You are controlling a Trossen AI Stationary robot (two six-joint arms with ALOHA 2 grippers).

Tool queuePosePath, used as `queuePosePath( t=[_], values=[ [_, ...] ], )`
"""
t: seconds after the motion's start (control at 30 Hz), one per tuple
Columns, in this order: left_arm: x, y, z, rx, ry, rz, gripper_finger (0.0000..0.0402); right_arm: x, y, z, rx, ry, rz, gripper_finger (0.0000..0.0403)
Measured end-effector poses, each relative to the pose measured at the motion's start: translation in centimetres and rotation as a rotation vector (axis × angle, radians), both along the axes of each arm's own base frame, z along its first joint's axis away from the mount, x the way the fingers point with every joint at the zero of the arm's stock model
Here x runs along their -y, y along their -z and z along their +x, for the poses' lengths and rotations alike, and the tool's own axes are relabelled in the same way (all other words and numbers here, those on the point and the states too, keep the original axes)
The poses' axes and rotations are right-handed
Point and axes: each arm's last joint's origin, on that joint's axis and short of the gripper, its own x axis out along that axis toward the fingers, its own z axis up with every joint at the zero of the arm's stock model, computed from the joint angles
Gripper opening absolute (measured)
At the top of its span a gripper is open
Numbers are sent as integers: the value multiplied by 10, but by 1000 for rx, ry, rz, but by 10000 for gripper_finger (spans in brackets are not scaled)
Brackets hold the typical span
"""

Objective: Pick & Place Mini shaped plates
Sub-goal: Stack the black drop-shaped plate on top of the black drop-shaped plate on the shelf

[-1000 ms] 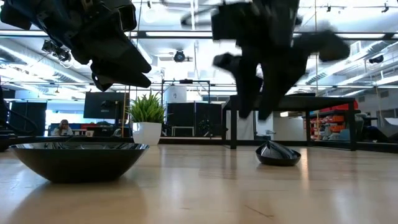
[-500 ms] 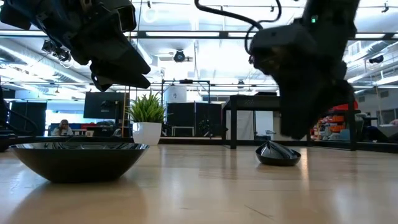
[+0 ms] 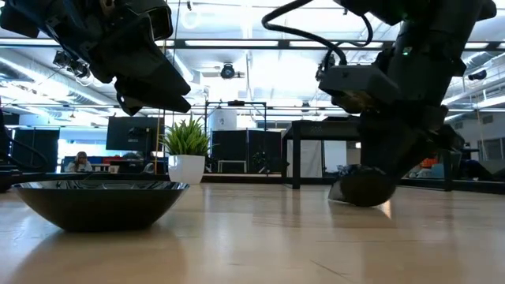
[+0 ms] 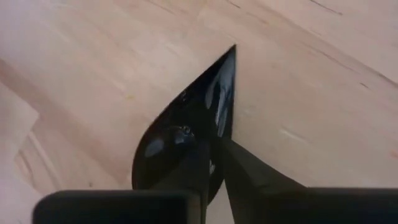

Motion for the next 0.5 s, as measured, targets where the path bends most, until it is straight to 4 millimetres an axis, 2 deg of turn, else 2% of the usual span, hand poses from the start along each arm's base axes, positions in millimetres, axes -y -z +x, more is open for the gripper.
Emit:
queuePosePath(
  t=[0.27,0.5],
  values=[
    [0,0,0,0,0,-1,177,-1,-2,1,15,-28,-2,38],
    [0,0,0,0,-1,-1,177,-1,-6,2,29,-36,14,81]
  ],
)
